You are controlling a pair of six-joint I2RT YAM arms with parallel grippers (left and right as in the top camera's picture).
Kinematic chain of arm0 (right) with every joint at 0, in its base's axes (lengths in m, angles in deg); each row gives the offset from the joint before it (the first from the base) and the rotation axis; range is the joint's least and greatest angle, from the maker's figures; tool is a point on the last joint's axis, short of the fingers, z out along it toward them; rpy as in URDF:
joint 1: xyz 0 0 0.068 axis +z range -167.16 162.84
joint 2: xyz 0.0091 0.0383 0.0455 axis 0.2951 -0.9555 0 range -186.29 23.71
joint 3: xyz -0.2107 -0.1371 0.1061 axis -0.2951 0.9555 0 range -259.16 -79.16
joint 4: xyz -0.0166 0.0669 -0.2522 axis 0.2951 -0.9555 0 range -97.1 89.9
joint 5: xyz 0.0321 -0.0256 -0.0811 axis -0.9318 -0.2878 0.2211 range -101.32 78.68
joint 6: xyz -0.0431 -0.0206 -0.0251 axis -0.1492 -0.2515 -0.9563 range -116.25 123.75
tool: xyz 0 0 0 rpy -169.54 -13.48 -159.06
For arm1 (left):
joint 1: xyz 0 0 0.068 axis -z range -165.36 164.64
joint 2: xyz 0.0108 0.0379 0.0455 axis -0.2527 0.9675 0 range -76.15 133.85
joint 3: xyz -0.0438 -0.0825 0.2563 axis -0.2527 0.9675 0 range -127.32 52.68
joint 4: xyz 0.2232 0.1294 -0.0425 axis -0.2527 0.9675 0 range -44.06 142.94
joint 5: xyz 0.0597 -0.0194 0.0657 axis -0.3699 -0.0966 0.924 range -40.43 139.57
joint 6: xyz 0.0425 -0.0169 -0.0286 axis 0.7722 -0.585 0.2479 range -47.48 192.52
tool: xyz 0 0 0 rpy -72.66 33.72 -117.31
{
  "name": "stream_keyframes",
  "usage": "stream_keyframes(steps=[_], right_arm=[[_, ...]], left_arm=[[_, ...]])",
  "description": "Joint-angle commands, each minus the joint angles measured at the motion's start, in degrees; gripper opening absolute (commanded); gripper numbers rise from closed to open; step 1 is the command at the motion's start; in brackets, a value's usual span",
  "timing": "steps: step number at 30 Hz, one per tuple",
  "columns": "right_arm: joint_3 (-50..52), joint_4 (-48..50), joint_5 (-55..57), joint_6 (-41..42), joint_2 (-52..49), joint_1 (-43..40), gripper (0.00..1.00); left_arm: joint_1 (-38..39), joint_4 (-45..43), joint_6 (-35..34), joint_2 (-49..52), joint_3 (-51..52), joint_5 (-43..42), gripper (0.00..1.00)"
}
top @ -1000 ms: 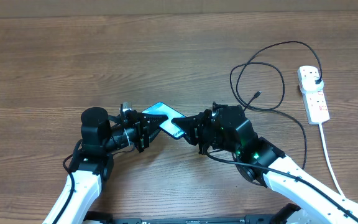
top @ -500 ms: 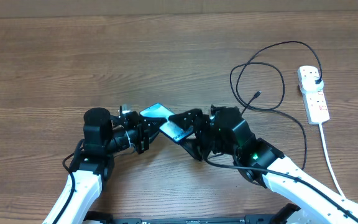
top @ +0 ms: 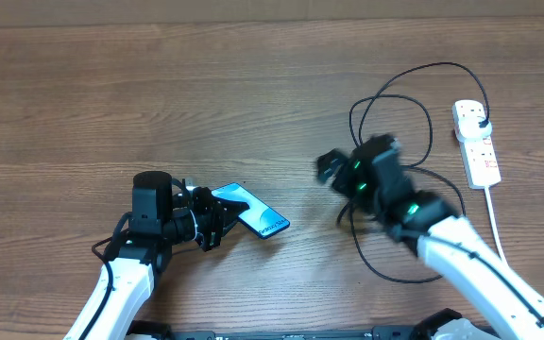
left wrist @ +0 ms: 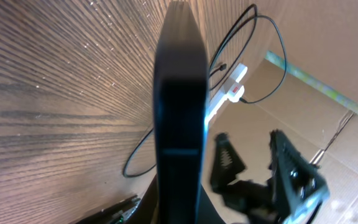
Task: Plug charger to phone and switch on socket
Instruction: 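Release the phone from the right gripper and reach to the black cable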
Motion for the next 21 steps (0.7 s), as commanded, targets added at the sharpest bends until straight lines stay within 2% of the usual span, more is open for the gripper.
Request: stream_keyframes(steps=[1, 5, 9, 12, 16, 20, 21], right_arm=[[-8.3, -6.4, 9.1, -7.0, -3.7, -7.1, 1.0], [-15.8, -14.3, 8.5, -9.6, -12.4, -12.5, 1.0], [-24.6, -21.0, 8.2, -13.4, -21.7, -14.4, 1.0], [-28.0, -20.0, 8.0, -15.2, -25.6, -14.4, 1.0], [-27.7, -18.4, 9.0, -15.2, -25.9, -14.4, 1.0], [-26.3, -14.3, 9.2, -13.0, -26.0, -14.4, 0.75], [-26.0, -13.7, 9.1, -12.0, -26.2, -14.4, 0.73]], left_arm=[[-0.3, -0.5, 2.3, -0.1, -0.4, 0.1, 0.04], [-0.3, -0.5, 2.3, -0.1, -0.4, 0.9, 0.04], [-0.3, -0.5, 1.3, -0.1, -0.4, -0.8, 0.04], [-0.3, -0.5, 1.2, -0.1, -0.4, -3.3, 0.04], [-0.3, -0.5, 1.2, -0.1, -0.4, -5.6, 0.04], [-0.3, -0.5, 1.2, -0.1, -0.4, -5.5, 0.04], [-0.3, -0.5, 1.2, -0.1, -0.4, -5.5, 0.04]])
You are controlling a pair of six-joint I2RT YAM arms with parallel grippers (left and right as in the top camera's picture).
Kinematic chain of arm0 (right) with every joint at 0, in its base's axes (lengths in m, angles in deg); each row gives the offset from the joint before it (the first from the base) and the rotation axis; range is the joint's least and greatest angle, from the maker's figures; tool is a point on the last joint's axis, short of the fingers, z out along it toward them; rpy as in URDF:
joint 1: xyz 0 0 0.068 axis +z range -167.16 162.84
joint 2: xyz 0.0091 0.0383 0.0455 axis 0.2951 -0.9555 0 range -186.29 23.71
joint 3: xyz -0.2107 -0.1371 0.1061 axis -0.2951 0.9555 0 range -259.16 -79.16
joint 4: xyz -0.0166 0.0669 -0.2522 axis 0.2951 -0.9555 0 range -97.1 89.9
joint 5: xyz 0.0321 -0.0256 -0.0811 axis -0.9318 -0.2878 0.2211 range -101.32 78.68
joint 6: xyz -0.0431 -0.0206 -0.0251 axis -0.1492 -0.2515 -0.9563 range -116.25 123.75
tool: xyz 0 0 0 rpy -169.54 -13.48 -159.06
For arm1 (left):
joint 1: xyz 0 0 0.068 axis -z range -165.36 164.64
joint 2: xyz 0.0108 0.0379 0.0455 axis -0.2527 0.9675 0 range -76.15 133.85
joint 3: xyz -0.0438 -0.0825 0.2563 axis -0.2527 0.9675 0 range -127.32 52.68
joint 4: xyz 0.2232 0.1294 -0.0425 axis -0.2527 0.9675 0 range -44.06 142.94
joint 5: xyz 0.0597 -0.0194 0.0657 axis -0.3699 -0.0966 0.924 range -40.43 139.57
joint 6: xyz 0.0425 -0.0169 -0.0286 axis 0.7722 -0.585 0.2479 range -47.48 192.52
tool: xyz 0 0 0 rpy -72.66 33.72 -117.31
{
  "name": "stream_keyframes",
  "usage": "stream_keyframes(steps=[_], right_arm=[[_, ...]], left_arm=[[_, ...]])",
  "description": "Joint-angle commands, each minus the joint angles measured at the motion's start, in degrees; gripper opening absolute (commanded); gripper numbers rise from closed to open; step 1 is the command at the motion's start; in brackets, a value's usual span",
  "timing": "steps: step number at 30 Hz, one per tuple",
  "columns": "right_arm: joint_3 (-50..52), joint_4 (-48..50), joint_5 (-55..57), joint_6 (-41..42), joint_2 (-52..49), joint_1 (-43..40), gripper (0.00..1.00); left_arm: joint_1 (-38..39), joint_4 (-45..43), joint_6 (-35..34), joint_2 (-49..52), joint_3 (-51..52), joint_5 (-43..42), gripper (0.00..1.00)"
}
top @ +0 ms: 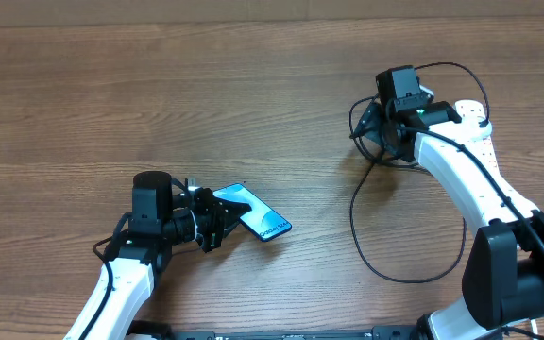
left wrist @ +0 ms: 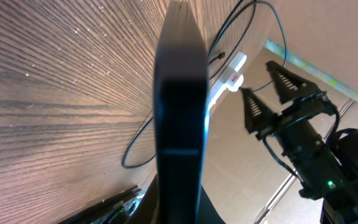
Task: Plug charger to phone and switch on socket
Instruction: 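Release the phone from the right gripper and reach to the black cable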
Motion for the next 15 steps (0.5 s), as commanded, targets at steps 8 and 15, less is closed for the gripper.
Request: stream_keyframes(steps=[8, 15], right_arm=[[0.3, 2.2, 1.8, 3.8, -6.9, -1.1, 0.72], [0.3, 3.0, 1.8, 3.8, -10.1, -1.1, 0.72]], left_arm=[[-0.3, -0.5, 0.4, -0.1, -0.4, -2.8, 0.04], [-0.3, -0.5, 0.4, -0.1, -0.4, -2.8, 0.04]])
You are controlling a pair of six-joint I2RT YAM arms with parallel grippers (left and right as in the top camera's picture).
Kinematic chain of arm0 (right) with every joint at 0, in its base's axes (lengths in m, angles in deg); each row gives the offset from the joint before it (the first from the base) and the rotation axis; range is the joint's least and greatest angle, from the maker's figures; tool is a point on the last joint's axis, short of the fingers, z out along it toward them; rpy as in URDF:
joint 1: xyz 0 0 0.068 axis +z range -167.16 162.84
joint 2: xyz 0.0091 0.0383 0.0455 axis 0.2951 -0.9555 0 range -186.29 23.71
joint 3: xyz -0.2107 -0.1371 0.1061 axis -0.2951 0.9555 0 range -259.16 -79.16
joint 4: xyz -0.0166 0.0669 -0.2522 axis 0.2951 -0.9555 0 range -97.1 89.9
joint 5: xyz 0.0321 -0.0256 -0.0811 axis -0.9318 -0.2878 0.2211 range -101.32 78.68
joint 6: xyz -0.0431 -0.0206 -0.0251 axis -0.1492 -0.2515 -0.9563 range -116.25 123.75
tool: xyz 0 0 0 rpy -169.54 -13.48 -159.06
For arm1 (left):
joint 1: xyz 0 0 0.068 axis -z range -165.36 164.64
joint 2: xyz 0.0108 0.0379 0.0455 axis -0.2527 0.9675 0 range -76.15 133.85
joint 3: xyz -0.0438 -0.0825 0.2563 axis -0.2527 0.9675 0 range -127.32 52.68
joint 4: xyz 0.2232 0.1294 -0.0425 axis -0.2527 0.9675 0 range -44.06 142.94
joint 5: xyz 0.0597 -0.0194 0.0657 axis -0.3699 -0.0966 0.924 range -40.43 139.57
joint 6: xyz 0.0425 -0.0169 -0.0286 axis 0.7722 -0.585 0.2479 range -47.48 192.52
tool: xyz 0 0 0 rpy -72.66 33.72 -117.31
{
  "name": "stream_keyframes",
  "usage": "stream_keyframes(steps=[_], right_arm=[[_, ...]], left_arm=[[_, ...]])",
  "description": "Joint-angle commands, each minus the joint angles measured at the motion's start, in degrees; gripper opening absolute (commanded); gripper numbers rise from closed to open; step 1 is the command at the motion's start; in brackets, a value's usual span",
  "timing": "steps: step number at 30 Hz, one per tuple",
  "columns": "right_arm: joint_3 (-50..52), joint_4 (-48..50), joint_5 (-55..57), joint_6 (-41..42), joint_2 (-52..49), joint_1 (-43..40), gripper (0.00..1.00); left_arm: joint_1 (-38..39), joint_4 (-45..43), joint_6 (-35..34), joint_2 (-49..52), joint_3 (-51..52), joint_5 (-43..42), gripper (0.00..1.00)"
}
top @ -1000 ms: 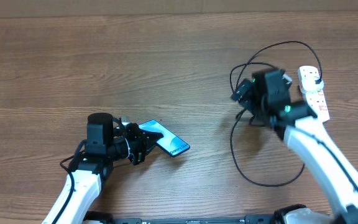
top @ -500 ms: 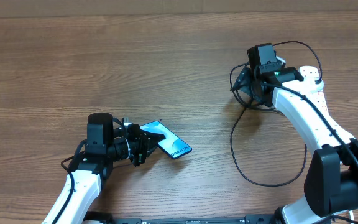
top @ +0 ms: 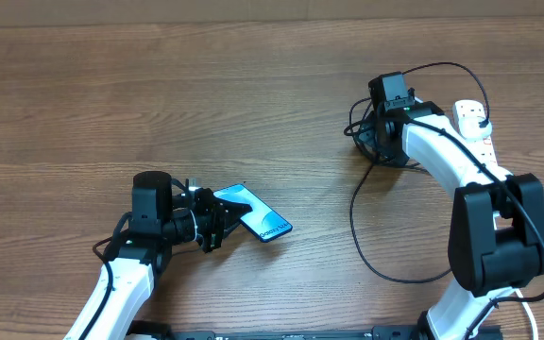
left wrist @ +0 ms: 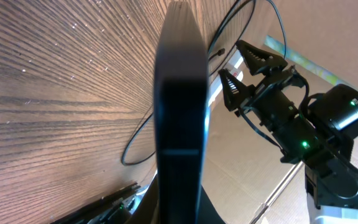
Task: Plug charger to phone and switch on socket
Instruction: 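Release the phone from the right gripper and reach to the black cable, then grasp the black USB-C cable near its plug with the right gripper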
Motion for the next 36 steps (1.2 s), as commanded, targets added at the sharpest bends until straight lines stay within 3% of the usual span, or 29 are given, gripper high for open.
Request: stream_keyframes(steps=[1, 11, 19, 25, 26, 28, 36], right_arm=[[0.2, 0.8, 1.0, 0.4, -1.6, -0.2, 0.72], [0.2, 2.1, 0.5, 0.4, -6.7, -0.2, 0.63], [0.2, -2.0, -8.7, 0.4, -6.7, -0.2, 0.51], [0.2, -3.0, -9.3, 0.4, -6.7, -0.2, 0.49], [0.2, -3.0, -9.3, 0.4, -6.7, -0.2, 0.47], [0.2, -2.8, -9.3, 0.4, -6.7, -0.2, 0.31], [0.0, -2.6, -9.4, 0.4, -6.6, -0.2, 0.11]], left_arm=[[-0.3, -0.5, 0.4, -0.1, -0.4, -2.2, 0.04], [-0.3, -0.4, 0.4, -0.1, -0.4, -2.2, 0.04], [-0.3, -0.5, 0.4, -0.1, -0.4, -2.2, 0.04], [-0.3, -0.5, 0.4, -0.1, -0.4, -2.2, 0.04], [-0.3, -0.5, 0.4, -0.1, -0.4, -2.2, 0.04], [-0.3, -0.4, 0.4, -0.1, -0.4, -2.2, 0.04], [-0.3, -0.4, 0.4, -0.2, -0.4, -3.2, 0.04]])
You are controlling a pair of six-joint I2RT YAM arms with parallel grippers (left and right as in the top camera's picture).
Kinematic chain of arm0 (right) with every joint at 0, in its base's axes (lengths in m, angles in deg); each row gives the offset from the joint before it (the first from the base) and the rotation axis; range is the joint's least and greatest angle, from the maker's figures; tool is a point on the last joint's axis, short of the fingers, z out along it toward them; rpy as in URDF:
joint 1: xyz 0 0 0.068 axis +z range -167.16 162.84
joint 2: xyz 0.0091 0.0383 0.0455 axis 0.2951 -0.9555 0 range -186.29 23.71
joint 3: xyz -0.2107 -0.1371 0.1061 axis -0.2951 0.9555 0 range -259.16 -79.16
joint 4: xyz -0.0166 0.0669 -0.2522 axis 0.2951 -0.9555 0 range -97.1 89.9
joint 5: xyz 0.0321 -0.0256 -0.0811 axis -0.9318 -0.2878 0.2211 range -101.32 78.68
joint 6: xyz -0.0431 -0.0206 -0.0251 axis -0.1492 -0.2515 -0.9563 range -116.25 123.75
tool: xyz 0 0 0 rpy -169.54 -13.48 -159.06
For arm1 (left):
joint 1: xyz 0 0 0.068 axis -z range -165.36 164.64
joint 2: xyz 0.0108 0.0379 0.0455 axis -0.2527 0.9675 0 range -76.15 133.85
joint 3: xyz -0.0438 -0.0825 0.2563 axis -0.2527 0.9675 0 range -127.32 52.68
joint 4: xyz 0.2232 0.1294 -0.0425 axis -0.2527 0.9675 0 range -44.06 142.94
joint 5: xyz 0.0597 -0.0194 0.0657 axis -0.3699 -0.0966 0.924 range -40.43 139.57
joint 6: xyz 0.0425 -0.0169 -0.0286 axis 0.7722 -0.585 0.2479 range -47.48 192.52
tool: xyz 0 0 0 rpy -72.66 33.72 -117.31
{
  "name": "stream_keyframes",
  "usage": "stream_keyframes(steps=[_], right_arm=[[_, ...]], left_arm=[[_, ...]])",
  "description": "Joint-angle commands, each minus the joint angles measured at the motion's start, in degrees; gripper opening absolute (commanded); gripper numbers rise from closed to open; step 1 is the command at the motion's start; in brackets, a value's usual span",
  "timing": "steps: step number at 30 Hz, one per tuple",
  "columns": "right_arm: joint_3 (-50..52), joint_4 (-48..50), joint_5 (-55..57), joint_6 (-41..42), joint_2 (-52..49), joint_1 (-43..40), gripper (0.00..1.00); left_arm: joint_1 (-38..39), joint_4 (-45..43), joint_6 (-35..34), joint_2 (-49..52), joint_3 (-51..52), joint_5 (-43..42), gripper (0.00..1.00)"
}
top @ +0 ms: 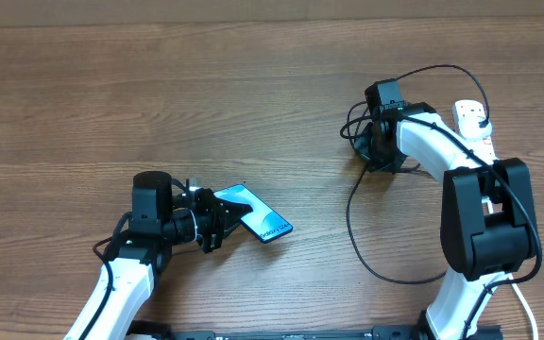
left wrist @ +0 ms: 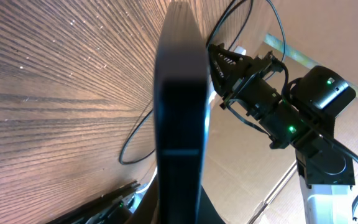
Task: Plug charger to phone and switch on socket
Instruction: 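Grasp the black USB-C cable near its plug with the right gripper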
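The phone (top: 255,215), blue screen up and tilted off the table, sits in my left gripper (top: 217,219), which is shut on its near end. In the left wrist view the phone (left wrist: 179,93) shows edge-on, with my left gripper (left wrist: 179,208) clamped at its base. The black charger cable (top: 352,227) loops across the right side. My right gripper (top: 365,146) is low over the cable's coils, fingers apart; the cable's free plug is hidden behind it. The white power strip (top: 463,111) lies at the far right, partly under the right arm.
The wooden table (top: 159,94) carries only these items. Cable loops (top: 433,71) arch behind the right arm towards the power strip. A cardboard wall (left wrist: 328,37) stands beyond the table's far edge.
My right gripper has shifted slightly left and down onto the cable coils. The left arm and the phone have not moved.
My left gripper held the phone tilted at the lower left throughout. My right gripper was first open near the table's middle right, then up by the cable loops beside the power strip, then lower at the coils, where it now sits.
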Motion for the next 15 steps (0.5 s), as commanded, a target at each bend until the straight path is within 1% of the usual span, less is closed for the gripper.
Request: stream_keyframes(steps=[1, 4, 6, 10, 15], right_arm=[[0.2, -0.3, -2.0, 0.1, -1.5, 0.0, 0.1], [-2.2, -1.7, -2.1, 0.0, -1.4, -0.2, 0.04], [-4.6, -3.3, -2.0, -0.5, -1.2, -0.4, 0.04], [-10.9, -7.1, -2.0, -5.1, -0.2, -0.5, 0.04], [-20.0, -13.7, -2.0, -10.5, 4.0, -0.5, 0.04]], left_arm=[[-0.3, -0.4, 0.4, -0.2, -0.4, -2.6, 0.04], [-0.3, -0.5, 0.4, -0.2, -0.4, -2.7, 0.04], [-0.3, -0.4, 0.4, -0.2, -0.4, -2.9, 0.04], [-0.2, -0.8, 0.5, -0.2, -0.4, -3.6, 0.05], [-0.2, -6.3, 2.4, -0.1, -0.5, -7.6, 0.04]])
